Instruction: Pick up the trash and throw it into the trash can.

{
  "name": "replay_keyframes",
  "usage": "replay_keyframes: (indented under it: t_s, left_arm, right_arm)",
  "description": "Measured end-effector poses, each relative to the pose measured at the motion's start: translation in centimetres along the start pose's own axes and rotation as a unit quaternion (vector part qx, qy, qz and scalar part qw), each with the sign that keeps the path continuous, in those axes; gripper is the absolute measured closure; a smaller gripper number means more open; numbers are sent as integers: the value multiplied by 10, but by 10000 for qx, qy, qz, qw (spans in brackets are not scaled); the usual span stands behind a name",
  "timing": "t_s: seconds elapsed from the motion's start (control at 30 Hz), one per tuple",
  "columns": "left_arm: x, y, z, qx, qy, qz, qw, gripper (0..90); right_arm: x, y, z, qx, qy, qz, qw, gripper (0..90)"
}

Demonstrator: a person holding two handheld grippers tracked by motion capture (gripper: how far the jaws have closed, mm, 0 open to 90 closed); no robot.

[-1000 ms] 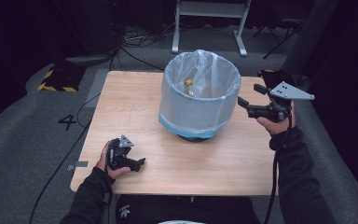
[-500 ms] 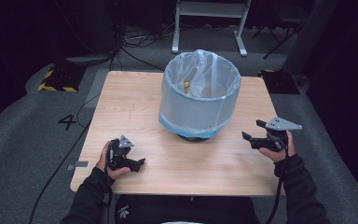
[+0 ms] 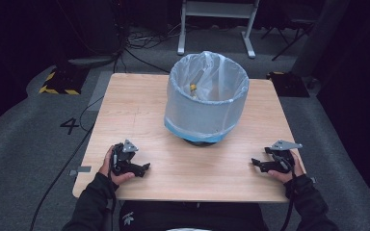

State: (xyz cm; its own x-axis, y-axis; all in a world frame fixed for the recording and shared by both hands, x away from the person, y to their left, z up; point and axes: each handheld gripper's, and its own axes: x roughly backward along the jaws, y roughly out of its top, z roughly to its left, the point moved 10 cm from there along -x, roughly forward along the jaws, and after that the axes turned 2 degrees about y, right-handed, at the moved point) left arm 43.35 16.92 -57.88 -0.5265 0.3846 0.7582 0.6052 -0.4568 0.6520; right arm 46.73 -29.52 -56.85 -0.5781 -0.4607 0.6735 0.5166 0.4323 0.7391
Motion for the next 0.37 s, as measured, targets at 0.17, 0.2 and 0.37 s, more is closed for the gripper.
replay_keyframes:
  t_s: [0.17,0.2,0.37]
  left_arm:
    - [0,0,0,-2,1,0,10000,2]
    - [0,0,0,-3,0,0,10000,2]
    - [0,0,-1,-3,-43,1,10000,1]
  right_arm:
    - [-2,0,0,-72,12,-16,10000,169]
    - [-2,0,-1,-82,25,-22,10000,169]
    - [-2,0,0,-73,29,-17,10000,167]
